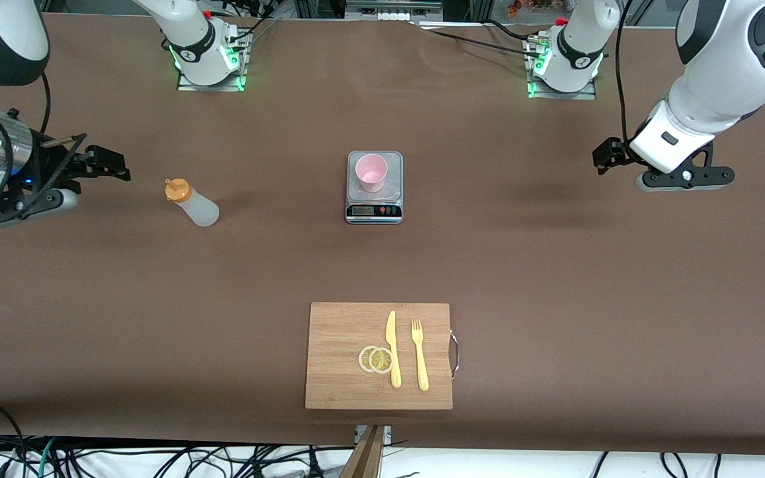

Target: Add sauce to pink cup with both arms

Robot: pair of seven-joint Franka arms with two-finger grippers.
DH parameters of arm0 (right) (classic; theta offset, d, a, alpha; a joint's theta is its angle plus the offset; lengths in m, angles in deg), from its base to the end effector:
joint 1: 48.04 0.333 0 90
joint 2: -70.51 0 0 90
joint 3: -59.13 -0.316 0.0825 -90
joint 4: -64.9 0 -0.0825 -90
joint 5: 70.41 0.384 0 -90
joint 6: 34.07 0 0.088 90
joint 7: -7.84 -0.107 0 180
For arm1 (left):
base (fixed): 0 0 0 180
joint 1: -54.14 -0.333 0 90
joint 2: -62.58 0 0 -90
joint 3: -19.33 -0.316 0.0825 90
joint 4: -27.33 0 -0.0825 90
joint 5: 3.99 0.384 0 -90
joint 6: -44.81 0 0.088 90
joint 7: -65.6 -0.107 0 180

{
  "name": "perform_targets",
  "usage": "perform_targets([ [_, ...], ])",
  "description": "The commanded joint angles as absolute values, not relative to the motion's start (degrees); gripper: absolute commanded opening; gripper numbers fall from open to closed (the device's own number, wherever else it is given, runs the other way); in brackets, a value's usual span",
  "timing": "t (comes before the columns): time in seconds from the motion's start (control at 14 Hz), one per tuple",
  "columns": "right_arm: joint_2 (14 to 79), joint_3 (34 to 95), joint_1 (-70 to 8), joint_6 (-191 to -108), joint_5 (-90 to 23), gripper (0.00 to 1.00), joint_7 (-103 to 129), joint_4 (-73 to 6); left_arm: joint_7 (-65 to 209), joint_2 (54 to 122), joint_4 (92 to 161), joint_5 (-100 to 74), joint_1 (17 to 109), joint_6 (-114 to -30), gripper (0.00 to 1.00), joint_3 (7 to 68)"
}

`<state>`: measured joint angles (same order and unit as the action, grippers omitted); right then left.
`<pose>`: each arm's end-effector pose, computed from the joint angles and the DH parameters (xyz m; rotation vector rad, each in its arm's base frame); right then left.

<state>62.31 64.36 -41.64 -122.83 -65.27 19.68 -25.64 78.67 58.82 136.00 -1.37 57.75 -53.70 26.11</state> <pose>0.5865 0.0249 0.5372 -3.0203 -0.3351 0.2524 0.5214 -0.0926 0.5184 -3.0631 -0.0584 0.1521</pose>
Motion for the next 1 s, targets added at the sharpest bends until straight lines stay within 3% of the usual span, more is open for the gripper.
perform_targets([
  [0.0,64.18,64.31,-43.73,-123.89,-68.37,1.00,20.58,-27.21,78.61,58.53,135.97,-0.73,57.21,-53.10,1.00,26.62],
  [0.93,67.26,64.84,-44.44,-122.14,-73.13,1.00,10.73,-27.56,78.61,58.71,135.97,-0.73,57.21,-53.10,1.00,26.62],
])
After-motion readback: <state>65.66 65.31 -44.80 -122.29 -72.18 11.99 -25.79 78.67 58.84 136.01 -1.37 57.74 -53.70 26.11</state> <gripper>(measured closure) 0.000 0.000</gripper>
